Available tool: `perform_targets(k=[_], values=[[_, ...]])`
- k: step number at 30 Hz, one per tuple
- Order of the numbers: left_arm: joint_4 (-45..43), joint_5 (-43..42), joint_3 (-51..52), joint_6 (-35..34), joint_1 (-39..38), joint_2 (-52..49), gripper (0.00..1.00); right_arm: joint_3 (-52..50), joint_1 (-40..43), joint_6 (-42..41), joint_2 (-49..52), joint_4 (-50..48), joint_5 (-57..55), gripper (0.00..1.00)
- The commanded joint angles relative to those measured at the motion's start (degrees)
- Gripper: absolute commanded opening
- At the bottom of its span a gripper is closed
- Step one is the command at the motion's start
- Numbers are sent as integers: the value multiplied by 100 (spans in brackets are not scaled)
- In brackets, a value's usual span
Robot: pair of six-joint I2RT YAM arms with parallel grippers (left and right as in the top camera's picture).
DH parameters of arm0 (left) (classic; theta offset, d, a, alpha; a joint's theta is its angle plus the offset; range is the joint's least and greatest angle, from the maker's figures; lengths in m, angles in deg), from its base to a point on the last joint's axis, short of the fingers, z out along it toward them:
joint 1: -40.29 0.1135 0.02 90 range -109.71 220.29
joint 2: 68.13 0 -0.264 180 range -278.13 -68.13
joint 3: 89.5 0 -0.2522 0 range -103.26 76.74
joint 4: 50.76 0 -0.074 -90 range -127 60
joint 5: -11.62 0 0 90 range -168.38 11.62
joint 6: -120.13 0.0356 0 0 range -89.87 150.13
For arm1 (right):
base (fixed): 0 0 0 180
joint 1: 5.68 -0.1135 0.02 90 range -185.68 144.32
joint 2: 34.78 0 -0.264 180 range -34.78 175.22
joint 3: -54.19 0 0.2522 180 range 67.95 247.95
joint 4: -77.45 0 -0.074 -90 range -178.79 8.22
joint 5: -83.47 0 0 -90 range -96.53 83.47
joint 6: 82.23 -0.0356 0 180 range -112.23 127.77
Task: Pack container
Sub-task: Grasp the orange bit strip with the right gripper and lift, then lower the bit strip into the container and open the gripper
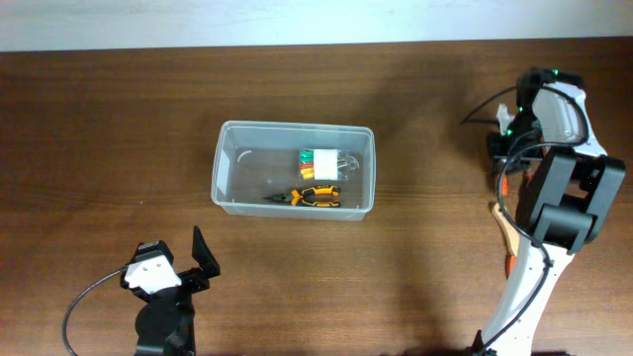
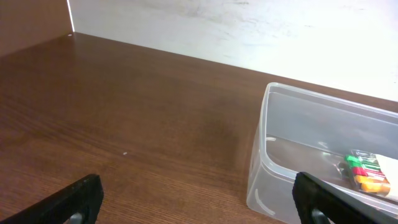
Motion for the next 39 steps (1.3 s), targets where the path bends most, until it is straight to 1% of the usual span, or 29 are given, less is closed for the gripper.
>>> perform_targets(k=[1,10,14,16,17,22,29,33,39], values=[[11,20,17,50,-17,37,99,758,-407,-22,-109,127,197,13],[11,20,17,50,-17,37,99,2957,-1788,48,-155,885,216,9],[11,20,17,50,-17,37,99,3600,-2575,424,-155,1078,516,7],[11,20,17,50,-17,37,99,3711,-2922,619,-155,1080,704,6],[11,20,17,50,-17,37,99,3722,-3130,761,-155,1078,787,4],[11,20,17,50,-17,37,99,3630,-3877,1386,-153,1102,1244,4],[11,20,17,50,-17,37,99,3320,-4531,2079,-144,1182,1316,4],[11,20,17,50,-17,37,99,2754,-4706,2747,-142,1161,1523,4],[11,20,17,50,-17,37,99,1652,-4824,2855,-142,632,1565,4]])
